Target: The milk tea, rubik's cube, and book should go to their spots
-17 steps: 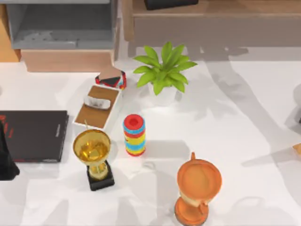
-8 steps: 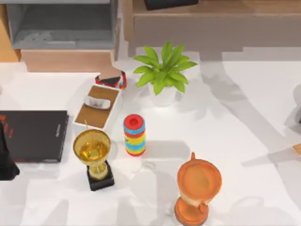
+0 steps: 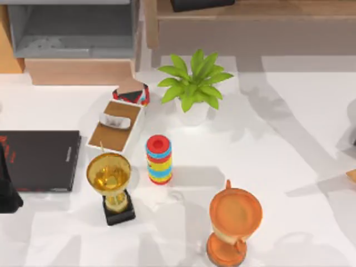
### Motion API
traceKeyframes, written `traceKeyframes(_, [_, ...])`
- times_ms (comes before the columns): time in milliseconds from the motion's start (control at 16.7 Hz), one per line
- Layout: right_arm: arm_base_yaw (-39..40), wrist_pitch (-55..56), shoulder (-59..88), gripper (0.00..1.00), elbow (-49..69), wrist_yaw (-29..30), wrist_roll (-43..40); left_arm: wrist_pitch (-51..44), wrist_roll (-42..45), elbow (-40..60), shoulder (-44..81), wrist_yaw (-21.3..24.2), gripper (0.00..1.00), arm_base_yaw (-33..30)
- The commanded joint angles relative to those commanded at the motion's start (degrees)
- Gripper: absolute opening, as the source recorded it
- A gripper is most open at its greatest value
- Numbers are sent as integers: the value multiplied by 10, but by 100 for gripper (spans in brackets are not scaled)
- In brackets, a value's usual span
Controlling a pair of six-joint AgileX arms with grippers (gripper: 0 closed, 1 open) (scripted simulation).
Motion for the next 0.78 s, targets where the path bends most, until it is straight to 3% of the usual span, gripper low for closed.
traceKeyframes(360, [-28, 19, 106, 0, 171, -59, -5, 0, 0, 0, 0, 0, 100, 0])
traceKeyframes(780, [-50, -79, 203, 0, 234, -36, 6, 0, 0, 0, 0, 0, 100, 0])
